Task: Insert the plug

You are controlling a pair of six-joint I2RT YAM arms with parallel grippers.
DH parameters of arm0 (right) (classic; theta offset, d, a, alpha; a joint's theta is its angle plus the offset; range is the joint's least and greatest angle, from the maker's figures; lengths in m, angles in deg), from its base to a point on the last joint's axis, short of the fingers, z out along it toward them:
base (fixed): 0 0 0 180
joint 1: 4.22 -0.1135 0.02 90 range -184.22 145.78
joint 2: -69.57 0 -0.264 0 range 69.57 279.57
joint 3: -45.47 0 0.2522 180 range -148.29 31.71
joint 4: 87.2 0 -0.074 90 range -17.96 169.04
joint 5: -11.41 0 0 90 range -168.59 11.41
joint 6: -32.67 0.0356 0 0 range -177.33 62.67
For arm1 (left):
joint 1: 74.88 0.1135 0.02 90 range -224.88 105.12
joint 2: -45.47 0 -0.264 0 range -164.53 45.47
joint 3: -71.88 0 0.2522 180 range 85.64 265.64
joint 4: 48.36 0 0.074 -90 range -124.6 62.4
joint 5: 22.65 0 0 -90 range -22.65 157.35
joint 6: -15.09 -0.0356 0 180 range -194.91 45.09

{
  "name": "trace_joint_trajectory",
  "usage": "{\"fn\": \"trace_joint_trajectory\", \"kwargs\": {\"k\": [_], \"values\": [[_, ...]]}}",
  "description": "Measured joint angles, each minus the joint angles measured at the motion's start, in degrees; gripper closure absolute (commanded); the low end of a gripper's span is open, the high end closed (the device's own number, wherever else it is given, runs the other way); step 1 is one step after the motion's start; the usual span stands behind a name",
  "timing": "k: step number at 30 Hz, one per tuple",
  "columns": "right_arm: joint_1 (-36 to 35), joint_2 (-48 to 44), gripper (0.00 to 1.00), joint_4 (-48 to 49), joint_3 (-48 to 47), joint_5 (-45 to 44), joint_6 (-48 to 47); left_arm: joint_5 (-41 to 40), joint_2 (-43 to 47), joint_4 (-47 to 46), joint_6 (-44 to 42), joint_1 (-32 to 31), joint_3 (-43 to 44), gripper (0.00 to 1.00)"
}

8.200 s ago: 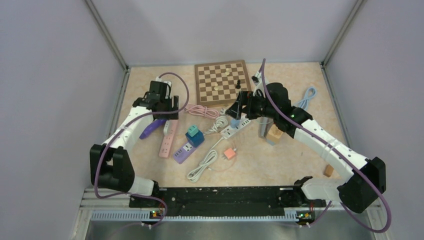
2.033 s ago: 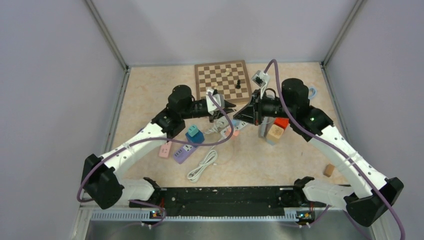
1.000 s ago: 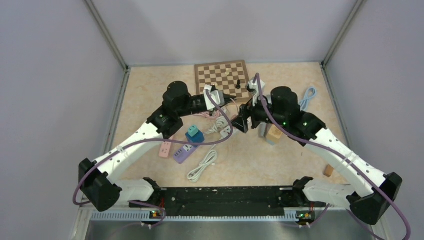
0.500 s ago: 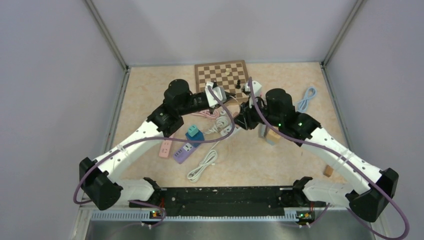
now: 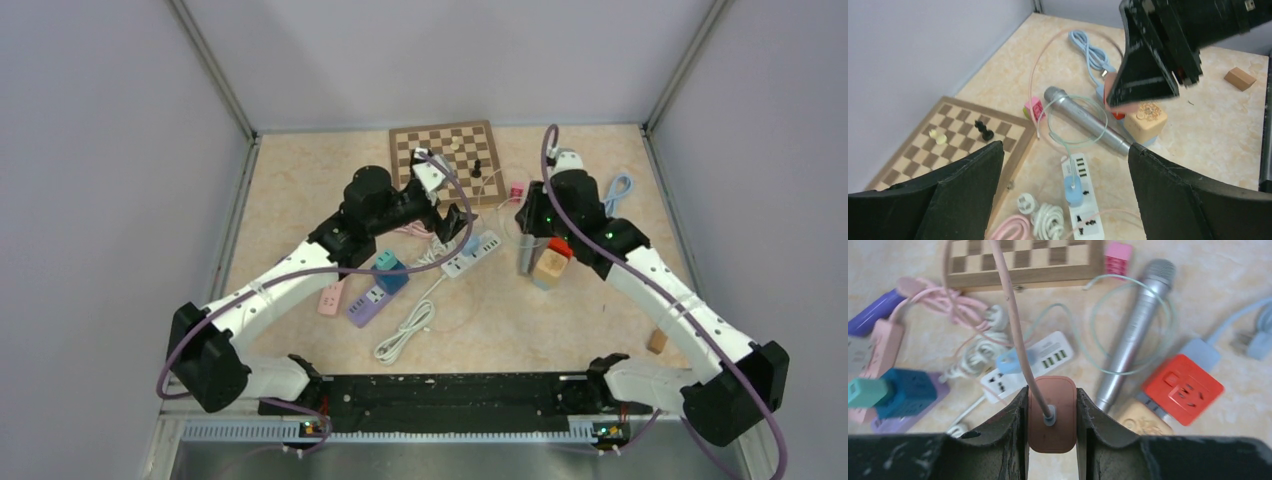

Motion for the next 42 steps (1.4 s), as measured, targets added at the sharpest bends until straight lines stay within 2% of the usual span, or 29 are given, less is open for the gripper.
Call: {"fn": "trace_joint_trajectory", "kwargs": {"k": [7, 12, 27, 42], "values": [[13.25, 0.09, 1.00, -1.29, 5.81, -1.66, 8.02, -2.05, 3.61, -0.50, 4.37, 0.00, -6.19, 0.01], [18.03, 0.92, 1.00, -1.81, 8.04, -4.26, 12.11, -3.10, 6.91, -1.49, 4.98, 0.00, -7.54, 0.01], [19.19, 5.42, 1.00, -1.55, 9.38, -14.84, 19.56, -4.50, 8.85, -2.56, 5.57, 0.00, -9.99, 0.01], [19.19, 4.11, 1.00, 0.92, 10.86, -13.68, 20.06, -5.03, 8.83, -2.58, 5.55, 0.00, -9.99, 0.01]]}}
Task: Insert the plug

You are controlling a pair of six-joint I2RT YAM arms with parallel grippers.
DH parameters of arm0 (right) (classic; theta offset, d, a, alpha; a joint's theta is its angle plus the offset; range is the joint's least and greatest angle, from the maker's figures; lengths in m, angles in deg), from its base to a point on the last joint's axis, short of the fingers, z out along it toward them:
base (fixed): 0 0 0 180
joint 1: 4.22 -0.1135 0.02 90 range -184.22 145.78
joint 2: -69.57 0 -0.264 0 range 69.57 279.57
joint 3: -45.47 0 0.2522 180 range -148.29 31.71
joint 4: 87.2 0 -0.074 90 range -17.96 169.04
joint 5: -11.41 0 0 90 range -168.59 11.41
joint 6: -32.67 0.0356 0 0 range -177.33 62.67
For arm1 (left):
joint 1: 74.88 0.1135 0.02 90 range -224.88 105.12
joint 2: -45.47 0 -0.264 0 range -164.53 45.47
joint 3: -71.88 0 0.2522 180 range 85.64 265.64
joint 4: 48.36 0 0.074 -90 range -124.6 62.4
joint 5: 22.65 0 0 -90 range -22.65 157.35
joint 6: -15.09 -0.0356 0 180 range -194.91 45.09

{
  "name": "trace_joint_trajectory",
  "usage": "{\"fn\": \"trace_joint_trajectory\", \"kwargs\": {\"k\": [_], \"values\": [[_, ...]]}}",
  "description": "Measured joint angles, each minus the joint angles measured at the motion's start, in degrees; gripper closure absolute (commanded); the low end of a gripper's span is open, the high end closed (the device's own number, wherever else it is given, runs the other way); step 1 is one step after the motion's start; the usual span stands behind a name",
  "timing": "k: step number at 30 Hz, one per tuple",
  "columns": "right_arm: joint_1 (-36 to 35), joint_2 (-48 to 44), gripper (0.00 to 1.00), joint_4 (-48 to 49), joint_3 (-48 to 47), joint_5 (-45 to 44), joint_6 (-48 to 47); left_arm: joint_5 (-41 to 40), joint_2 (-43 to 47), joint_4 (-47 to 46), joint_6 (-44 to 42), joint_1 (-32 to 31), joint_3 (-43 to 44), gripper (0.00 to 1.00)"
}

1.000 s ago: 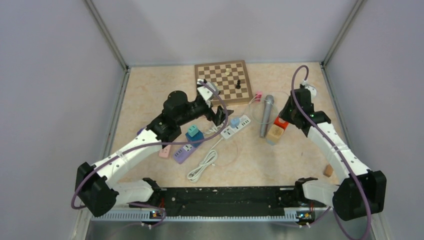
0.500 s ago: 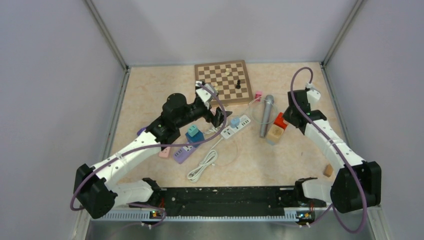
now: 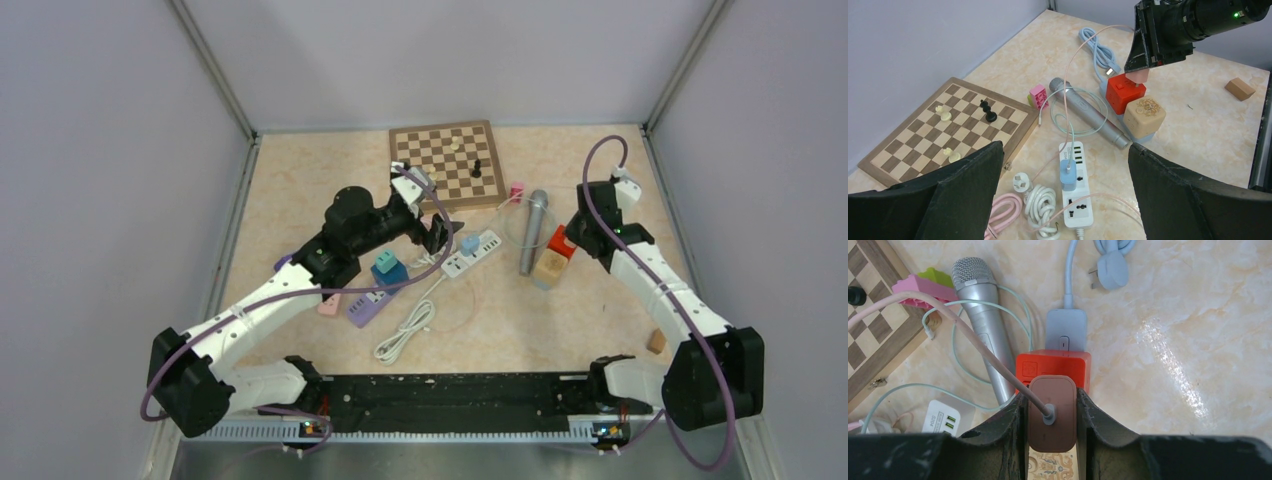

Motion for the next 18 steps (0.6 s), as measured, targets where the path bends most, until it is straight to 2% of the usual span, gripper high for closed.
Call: {"fn": "trace_joint_trajectory", "kwargs": {"k": [18], "values": [[0.00, 1.88, 1.00, 2.82, -0.07, 0.02, -0.76, -1.20, -1.01, -0.07, -0.26, 0.00, 0.00, 0.01]]}}
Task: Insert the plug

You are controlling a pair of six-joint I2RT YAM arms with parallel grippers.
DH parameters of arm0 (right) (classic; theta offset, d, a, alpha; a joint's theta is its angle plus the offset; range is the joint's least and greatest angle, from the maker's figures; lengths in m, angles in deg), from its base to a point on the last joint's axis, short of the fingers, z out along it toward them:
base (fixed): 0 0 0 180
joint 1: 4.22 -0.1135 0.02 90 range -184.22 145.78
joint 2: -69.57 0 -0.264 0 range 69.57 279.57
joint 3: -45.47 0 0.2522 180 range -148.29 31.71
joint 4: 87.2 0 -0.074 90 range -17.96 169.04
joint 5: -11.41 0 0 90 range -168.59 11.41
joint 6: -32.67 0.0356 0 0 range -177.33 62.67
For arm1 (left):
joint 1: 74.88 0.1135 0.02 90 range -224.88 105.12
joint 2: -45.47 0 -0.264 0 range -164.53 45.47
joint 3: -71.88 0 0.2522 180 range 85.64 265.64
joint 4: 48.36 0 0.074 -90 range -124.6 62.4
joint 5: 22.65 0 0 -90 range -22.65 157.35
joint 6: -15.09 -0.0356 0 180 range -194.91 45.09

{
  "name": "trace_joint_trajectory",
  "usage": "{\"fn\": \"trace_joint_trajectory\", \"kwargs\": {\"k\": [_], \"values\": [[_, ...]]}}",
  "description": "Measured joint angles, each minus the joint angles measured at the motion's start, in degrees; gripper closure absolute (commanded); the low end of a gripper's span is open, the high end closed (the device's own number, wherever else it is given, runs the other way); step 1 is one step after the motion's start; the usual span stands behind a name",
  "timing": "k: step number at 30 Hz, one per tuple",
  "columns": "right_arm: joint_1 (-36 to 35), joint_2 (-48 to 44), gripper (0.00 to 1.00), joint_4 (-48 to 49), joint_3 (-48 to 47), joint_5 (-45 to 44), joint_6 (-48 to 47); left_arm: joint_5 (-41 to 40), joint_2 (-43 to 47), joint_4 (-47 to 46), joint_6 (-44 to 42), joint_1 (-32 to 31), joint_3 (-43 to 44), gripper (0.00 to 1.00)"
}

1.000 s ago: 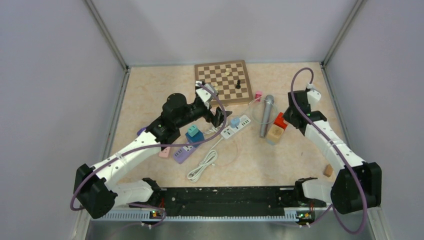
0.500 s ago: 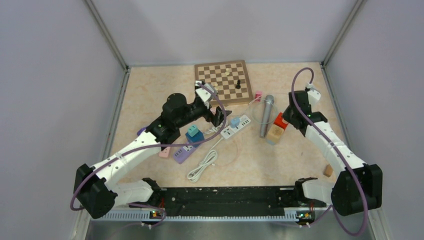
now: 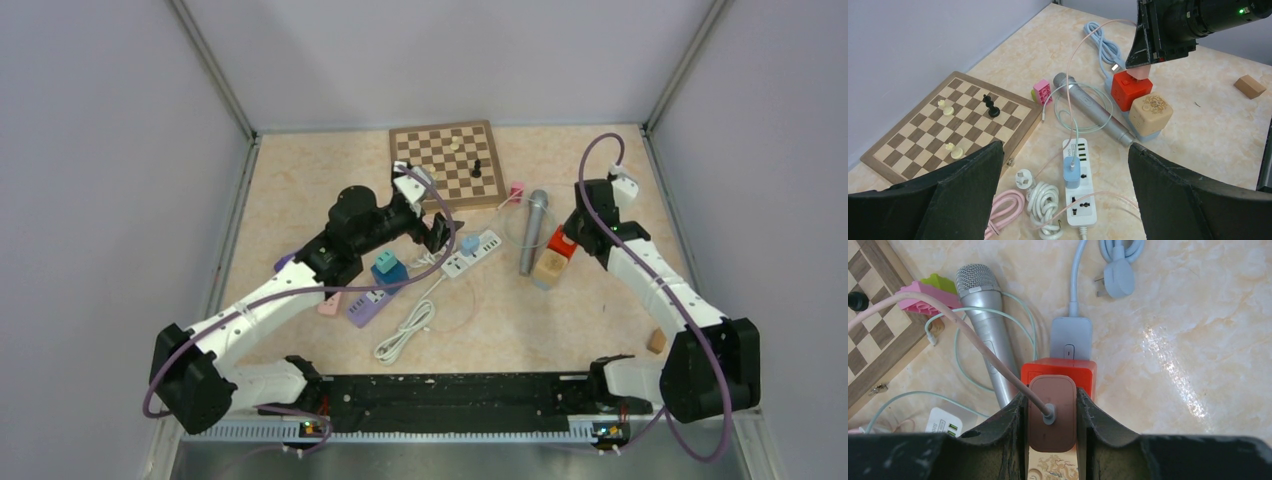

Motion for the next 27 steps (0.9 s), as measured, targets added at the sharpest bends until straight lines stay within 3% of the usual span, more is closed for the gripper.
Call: {"fn": "trace_joint_trajectory", "kwargs": {"k": [27], "values": [[0.00, -1.51, 1.00, 1.51, -0.61, -0.35, -1.44, -1.20, -1.42, 0.02, -1.09, 0.00, 0.02, 0.01]]}}
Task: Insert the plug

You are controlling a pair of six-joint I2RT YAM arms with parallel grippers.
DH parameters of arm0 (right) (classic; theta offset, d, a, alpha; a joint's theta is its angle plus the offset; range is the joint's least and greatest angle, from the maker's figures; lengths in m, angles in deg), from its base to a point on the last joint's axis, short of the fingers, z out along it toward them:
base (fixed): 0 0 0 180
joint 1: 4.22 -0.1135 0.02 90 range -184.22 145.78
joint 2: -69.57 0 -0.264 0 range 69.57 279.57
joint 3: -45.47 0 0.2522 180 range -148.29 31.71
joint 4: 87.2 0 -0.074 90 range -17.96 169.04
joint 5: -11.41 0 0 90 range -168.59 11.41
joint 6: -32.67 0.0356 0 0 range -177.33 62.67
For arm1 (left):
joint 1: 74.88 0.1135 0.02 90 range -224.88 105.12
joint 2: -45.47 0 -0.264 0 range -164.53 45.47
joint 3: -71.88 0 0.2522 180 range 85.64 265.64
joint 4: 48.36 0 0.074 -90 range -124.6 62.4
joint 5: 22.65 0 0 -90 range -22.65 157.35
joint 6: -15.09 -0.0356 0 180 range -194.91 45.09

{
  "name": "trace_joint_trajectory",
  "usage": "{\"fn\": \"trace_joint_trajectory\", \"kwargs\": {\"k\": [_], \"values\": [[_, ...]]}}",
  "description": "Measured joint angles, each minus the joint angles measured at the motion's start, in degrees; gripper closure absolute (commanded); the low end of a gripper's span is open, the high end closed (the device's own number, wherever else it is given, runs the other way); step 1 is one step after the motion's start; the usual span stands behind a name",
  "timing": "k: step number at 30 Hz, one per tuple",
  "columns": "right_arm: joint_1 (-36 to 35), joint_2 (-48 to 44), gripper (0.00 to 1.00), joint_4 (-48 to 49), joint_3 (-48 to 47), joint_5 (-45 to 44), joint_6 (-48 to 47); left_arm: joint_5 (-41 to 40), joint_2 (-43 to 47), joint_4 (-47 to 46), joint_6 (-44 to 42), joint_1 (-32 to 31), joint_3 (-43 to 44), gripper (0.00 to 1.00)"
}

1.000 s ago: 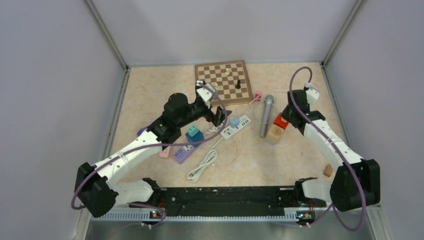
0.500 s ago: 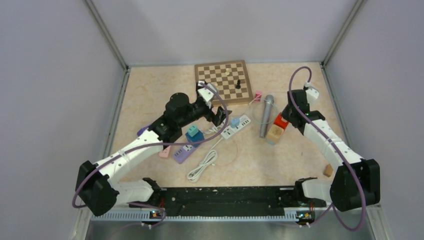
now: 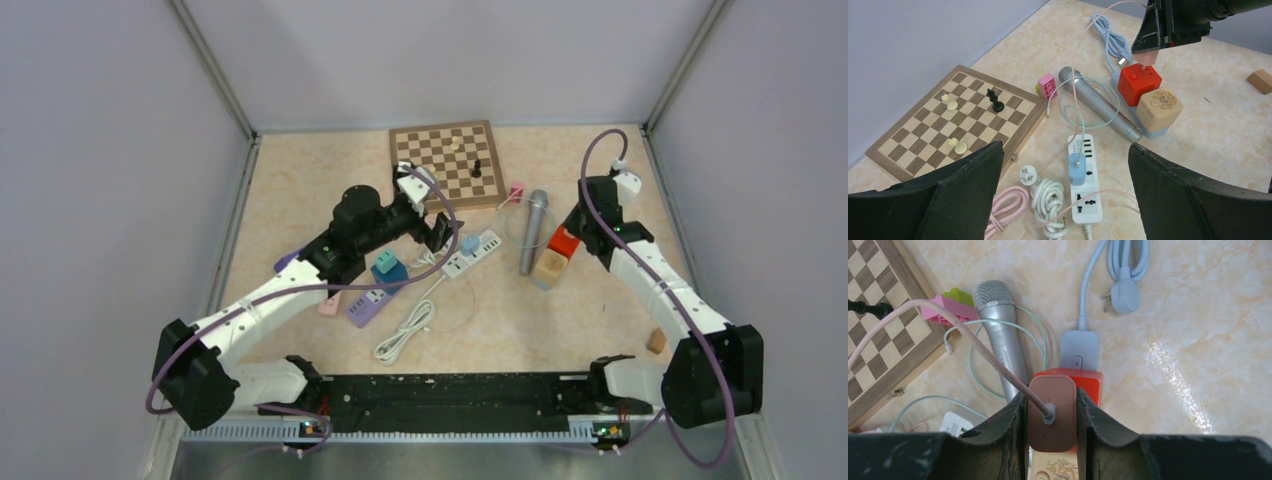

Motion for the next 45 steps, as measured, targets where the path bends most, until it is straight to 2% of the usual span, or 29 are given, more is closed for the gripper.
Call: {"fn": "trace_joint_trajectory", "kwargs": {"k": [27, 45], "values": [[0.00, 3.32, 1.00, 1.29, -0.15, -0.61, -2.08, -0.04, -0.26, 0.02, -0.02, 0.00, 0.00, 0.01], [0.00, 5.33, 1.00, -2.10, -3.15, 0.98, -3.52, -0.07, -0.61, 0.00, 0.00, 0.00, 0.00, 0.01]]}}
